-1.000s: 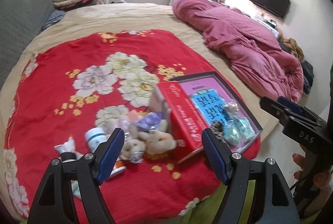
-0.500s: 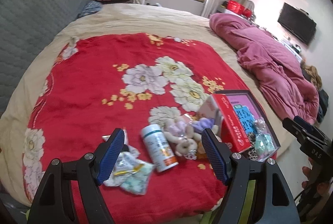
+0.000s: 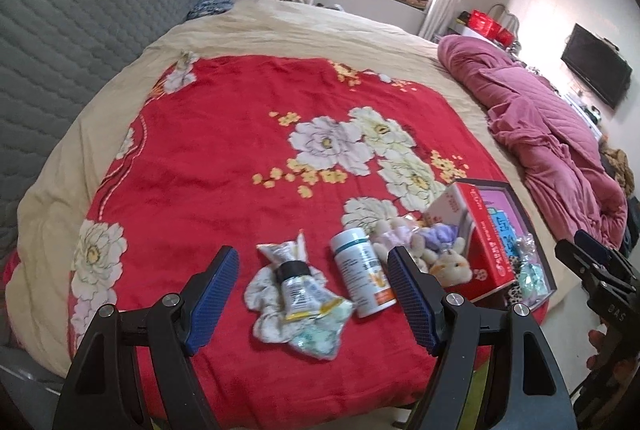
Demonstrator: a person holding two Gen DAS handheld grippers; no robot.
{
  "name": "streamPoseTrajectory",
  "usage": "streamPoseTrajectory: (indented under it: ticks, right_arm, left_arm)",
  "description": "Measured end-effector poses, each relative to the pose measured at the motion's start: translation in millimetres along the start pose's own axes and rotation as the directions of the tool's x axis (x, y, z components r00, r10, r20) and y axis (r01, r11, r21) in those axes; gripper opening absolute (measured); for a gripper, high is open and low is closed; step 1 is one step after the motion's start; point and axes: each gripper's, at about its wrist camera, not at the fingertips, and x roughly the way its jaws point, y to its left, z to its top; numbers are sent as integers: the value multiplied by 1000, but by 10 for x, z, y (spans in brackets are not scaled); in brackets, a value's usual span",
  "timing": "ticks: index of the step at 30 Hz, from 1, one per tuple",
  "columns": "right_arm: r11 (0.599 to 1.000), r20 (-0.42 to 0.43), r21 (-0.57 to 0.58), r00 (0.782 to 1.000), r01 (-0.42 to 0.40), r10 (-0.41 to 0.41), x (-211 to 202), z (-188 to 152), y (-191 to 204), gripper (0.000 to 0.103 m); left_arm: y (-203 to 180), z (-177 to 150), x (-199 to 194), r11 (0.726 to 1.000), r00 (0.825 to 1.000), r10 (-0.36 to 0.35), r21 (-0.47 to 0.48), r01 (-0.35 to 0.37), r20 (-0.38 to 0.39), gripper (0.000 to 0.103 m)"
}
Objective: Organize soft objects
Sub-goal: 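Withdraw both open tools from the tray back toward the pile, then grasp the pink-dress plush bunny with the right tool while the left grasps the snack packet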
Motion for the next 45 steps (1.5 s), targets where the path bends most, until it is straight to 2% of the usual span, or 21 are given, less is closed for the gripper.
streamPoseTrajectory:
  ticks: [5, 11, 18, 24, 30, 33, 39, 40, 43, 45]
  right_arm:
    - [1000, -21, -20, 1000, -15, 14, 81, -35, 111, 76]
    - [998, -61, -60, 998, -19, 15, 246, -157, 203, 76]
    - [993, -139, -120, 990, -5, -12, 624, -361, 299, 76]
    - [987, -177, -146, 984, -62, 36, 917, -416, 520, 76]
    - [987, -228, -140, 973, -78, 44, 1309, -388, 677, 76]
    - [987, -262, -139, 964, -76, 38, 1488, -400, 695, 71]
    - [981, -274, -184, 962, -58, 6, 1685, -426, 765, 62]
    - [979, -279, -193, 960, -63, 6, 1723, -421, 790, 58]
    - [977, -342, -203, 940, -69, -4, 1910, -459, 848, 49]
    - [977, -364, -199, 931, -71, -6, 2017, -489, 877, 48]
  left_arm:
    - [98, -84, 135, 1000, 999, 14, -16, -15, -39, 78]
    - [65, -210, 473, 1000, 993, 23, -2, -24, -116, 78]
    - [11, -291, 868, 1000, 982, 30, 14, -28, -187, 78]
    - [47, -307, 1148, 1000, 973, 23, -2, -24, -229, 78]
    - [59, -296, 1323, 1000, 968, 9, -2, -10, -252, 78]
    - [85, -292, 1378, 1000, 966, 1, -7, -3, -258, 78]
    - [158, -295, 1449, 1000, 963, -20, -28, 12, -269, 78]
    - [168, -299, 1456, 999, 963, -21, -32, 13, -269, 78]
    - [189, -287, 1492, 999, 962, -30, -39, 20, -273, 78]
    - [191, -276, 1518, 999, 961, -31, -38, 21, -275, 78]
